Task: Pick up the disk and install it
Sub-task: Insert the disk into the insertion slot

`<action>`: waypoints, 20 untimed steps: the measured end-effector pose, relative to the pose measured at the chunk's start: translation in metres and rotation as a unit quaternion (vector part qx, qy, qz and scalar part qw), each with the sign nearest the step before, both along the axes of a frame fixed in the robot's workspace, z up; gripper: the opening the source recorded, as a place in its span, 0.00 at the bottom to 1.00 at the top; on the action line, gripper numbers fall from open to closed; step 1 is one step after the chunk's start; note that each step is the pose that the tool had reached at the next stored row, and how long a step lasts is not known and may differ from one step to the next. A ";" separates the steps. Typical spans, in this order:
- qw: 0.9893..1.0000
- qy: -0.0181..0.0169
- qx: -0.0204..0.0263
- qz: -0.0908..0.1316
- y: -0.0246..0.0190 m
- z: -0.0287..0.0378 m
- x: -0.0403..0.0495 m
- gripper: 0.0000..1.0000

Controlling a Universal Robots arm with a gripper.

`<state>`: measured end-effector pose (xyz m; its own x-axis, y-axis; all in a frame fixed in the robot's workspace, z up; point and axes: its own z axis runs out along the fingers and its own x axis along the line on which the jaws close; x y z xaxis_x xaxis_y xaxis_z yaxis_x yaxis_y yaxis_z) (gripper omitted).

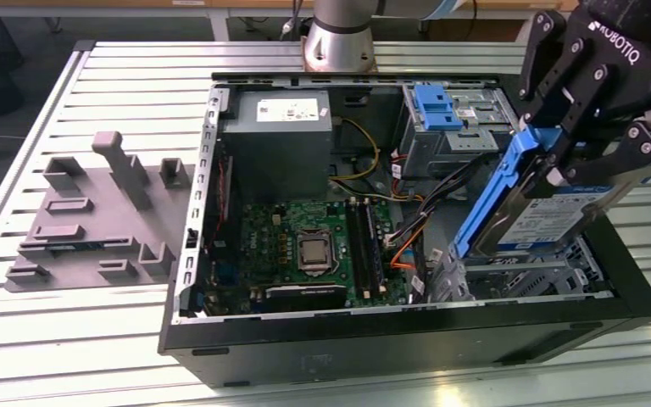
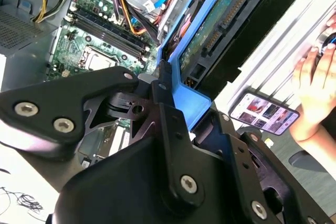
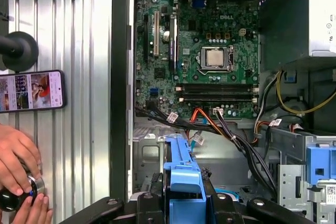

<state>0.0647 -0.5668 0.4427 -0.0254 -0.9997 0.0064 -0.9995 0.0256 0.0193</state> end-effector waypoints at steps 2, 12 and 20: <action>1.000 0.000 0.000 0.000 0.0004 -0.0007 0.0014 0.36; 1.000 0.000 0.000 -0.003 0.0009 -0.0052 0.0047 0.36; 1.000 0.000 0.000 -0.006 0.0011 -0.0102 0.0061 0.36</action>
<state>0.0707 -0.5657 0.4325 -0.0382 -0.9992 0.0065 -0.9991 0.0383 0.0193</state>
